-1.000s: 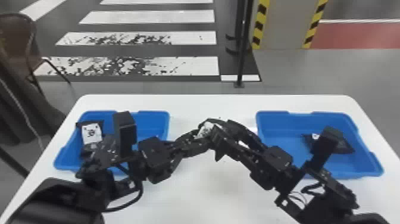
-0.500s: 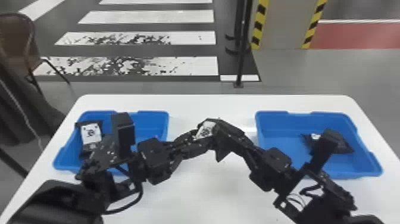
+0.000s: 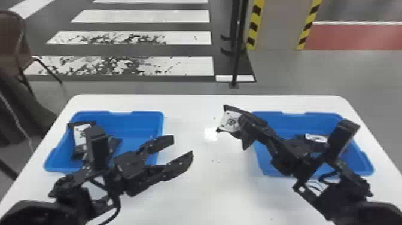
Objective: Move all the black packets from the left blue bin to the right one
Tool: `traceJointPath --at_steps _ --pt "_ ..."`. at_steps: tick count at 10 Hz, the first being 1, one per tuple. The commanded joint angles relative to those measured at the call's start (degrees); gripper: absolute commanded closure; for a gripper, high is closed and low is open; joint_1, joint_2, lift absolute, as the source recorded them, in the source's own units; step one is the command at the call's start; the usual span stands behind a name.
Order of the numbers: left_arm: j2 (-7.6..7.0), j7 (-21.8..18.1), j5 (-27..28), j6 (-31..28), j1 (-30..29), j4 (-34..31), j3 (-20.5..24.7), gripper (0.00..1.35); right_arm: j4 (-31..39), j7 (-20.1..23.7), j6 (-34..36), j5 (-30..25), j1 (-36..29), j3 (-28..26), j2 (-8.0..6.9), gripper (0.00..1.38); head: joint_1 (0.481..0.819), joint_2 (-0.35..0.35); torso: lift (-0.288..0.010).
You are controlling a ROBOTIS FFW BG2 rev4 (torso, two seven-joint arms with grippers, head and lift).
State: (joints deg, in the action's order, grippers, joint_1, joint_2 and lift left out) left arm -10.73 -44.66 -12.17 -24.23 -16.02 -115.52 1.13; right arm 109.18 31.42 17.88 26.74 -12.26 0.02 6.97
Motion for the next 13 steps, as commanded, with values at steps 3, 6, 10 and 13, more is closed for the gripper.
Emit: traceJointPath --at_steps 3,6,10,13 --pt "0.88 0.0 -1.1 -0.1 -2.8 0.0 8.2 0.2 -13.2 -2.2 -1.6 -7.5 7.5 -8.8 2.17 1.28 0.695 -0.039 -0.14" --pt "1.67 0.3 -1.1 0.3 -4.8 0.0 13.5 0.2 -16.2 -5.2 -6.1 -8.6 5.7 -11.2 2.61 0.32 0.695 -0.083 -0.14" --pt "1.94 2.0 1.9 -2.1 -4.5 0.0 18.2 0.2 5.4 -9.2 -16.5 -11.1 -12.8 -11.0 -0.46 0.21 0.695 -0.037 -0.14" --pt "1.24 4.7 11.7 -11.2 -0.1 0.0 21.0 0.2 18.0 -9.2 -22.0 -10.4 -26.1 -7.0 -2.13 0.22 0.695 0.076 -0.14"
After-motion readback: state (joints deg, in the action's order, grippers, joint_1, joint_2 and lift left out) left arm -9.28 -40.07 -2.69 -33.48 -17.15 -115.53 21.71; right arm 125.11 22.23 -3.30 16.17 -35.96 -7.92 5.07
